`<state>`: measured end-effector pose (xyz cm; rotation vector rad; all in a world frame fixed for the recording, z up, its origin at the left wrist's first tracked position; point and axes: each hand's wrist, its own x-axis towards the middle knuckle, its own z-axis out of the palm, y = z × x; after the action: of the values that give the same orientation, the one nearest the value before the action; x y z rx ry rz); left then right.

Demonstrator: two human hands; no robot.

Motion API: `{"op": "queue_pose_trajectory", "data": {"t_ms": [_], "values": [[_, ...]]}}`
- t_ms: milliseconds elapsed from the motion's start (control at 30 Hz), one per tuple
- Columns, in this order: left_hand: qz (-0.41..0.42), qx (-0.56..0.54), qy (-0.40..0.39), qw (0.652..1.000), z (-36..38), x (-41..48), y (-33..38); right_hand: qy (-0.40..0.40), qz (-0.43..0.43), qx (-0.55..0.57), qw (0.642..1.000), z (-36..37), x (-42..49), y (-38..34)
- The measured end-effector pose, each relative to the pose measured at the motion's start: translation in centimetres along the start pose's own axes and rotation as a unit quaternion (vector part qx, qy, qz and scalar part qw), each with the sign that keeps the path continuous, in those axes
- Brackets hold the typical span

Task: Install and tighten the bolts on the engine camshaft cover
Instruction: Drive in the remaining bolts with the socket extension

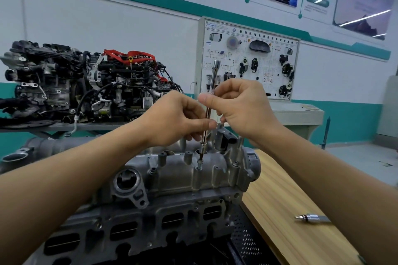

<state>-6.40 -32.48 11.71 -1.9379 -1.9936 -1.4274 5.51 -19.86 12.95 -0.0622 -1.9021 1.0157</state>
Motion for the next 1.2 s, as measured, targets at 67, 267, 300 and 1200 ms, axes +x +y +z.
{"op": "queue_pose_trajectory", "data": {"t_ms": [67,267,300,1200], "values": [[0.002,-0.012,0.010,1.000,-0.1,0.1,-0.1,-0.011,0.007,0.003,1.000,0.2,0.0,0.0],[-0.009,-0.014,-0.029,0.999,-0.1,0.1,-0.2,-0.114,-0.003,0.000,0.993,-0.5,-0.2,-0.6],[-0.008,-0.013,-0.028,0.999,-0.1,0.1,-0.1,-0.112,-0.004,0.000,0.994,-0.6,-0.2,-0.7],[-0.010,0.012,-0.037,0.999,-0.1,-0.2,-0.2,-0.115,0.019,0.043,0.992,-0.4,-0.4,-0.5]]}}
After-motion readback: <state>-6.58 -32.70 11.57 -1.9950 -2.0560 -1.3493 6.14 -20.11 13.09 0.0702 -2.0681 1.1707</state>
